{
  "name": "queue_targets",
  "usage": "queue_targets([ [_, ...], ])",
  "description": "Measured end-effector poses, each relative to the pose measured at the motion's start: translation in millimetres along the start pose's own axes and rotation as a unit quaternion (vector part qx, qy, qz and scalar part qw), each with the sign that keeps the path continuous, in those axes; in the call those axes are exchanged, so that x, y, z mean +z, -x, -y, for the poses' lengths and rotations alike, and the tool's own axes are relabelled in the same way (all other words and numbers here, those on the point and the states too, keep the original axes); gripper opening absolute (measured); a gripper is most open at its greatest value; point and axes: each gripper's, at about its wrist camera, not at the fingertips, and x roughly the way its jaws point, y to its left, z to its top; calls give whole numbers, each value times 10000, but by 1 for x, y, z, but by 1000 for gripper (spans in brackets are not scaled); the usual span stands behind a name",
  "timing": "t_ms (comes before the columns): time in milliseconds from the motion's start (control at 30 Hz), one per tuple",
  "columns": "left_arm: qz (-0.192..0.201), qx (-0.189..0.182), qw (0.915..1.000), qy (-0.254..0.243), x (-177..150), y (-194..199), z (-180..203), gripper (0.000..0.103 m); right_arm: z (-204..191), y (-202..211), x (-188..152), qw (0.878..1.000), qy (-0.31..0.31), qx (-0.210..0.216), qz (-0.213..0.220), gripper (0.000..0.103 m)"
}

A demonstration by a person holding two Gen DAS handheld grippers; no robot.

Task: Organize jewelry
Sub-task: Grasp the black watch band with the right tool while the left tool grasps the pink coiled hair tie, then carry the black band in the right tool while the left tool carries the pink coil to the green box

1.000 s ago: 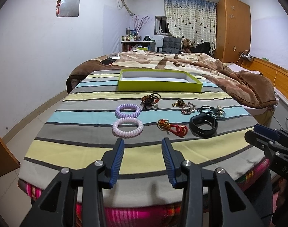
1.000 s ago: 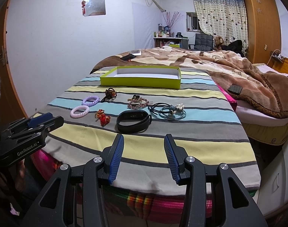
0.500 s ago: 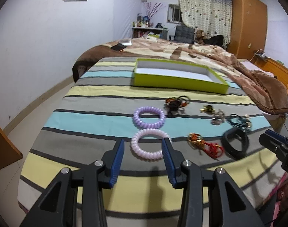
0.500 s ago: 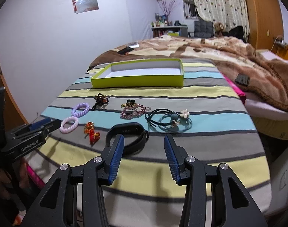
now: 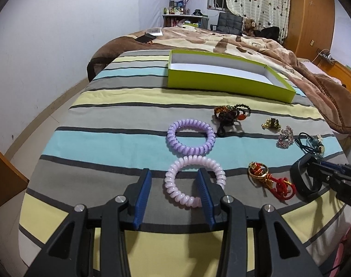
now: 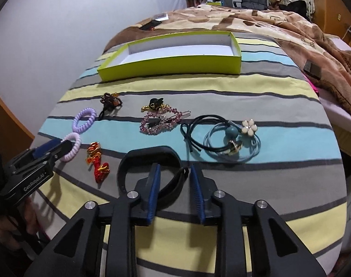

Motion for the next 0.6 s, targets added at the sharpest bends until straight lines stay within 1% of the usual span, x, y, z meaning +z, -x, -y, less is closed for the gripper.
queue_targets([
  [33,-16,17,10000,-18,0,0,0,42,-1,-2,3,10000,33,-53,-44,19],
  [67,-19,33,10000,-30,2,-2,1,39,-2,-3,5,9999,54,-109,-93,16],
  [100,-24,61,10000,-58,2,-2,1,33,-2,-3,6,9998,76,-148,-113,15],
  [133,-20,95,9999,-93,2,-2,2,29,-3,-4,6,9997,120,-188,-129,13],
  [200,-18,118,9999,-98,2,-2,1,15,-4,-4,7,9994,201,-260,-131,11],
  [233,-14,108,9999,-100,2,-1,1,13,-5,-3,6,9993,215,-266,-114,10],
  [400,20,4,9999,-99,2,0,-3,10,-4,2,3,9994,197,-270,25,10],
  [600,112,-160,9998,-83,1,9,-6,10,-3,14,2,9994,113,-184,265,10],
])
